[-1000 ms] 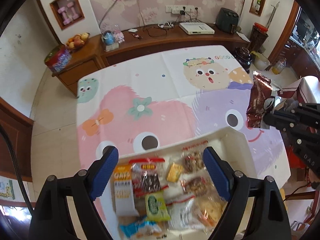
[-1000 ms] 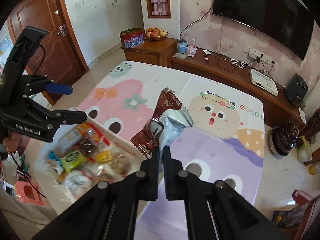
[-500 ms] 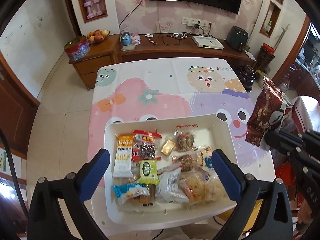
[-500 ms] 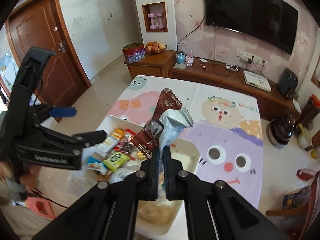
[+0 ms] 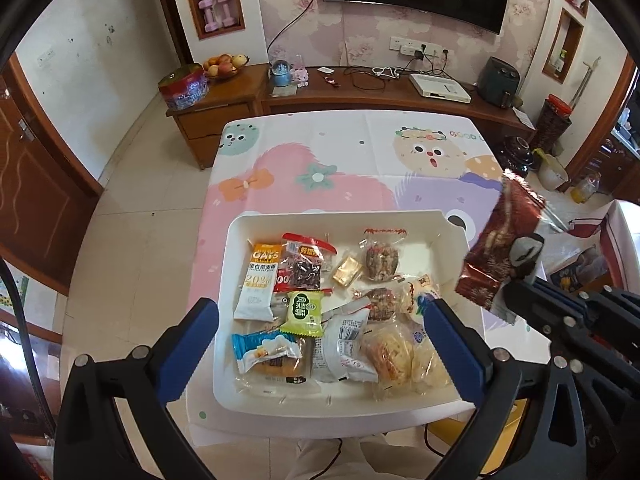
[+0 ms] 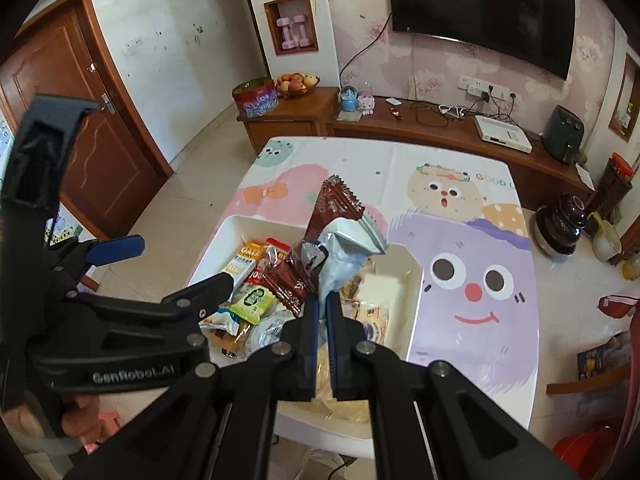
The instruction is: Organize snacks
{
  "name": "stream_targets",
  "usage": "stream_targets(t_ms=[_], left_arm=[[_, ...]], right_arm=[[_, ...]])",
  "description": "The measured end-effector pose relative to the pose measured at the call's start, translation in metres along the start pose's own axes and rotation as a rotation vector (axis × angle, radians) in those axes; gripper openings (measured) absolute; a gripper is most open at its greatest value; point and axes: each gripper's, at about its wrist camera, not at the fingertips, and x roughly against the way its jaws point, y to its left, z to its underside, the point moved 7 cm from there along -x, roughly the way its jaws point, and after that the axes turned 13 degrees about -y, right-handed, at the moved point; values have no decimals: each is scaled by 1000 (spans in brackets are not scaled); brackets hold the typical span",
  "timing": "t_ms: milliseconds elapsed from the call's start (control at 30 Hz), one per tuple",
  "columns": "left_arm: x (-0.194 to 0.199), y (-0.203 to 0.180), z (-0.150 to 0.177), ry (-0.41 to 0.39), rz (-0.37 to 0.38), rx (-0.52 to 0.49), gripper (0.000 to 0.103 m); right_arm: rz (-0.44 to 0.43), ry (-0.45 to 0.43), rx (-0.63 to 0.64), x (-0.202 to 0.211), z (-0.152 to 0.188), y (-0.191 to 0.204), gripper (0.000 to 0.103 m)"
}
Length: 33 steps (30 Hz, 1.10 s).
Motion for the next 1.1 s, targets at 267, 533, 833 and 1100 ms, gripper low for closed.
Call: stream_targets(t_ms=[267, 533, 833, 1100], left_arm=[[-2, 6, 5, 13, -20, 10, 102], [-11, 13, 9, 50, -43, 24, 102], [-16, 17, 10, 60, -51, 35, 102], [-16, 18, 10, 56, -50, 35, 102]], right_arm=[[24, 17, -11, -6, 7, 0, 4], [46, 54, -25, -16, 12, -4, 4], [46, 118, -14, -27, 22, 0, 6], [63, 114, -44, -26, 23, -7, 21]])
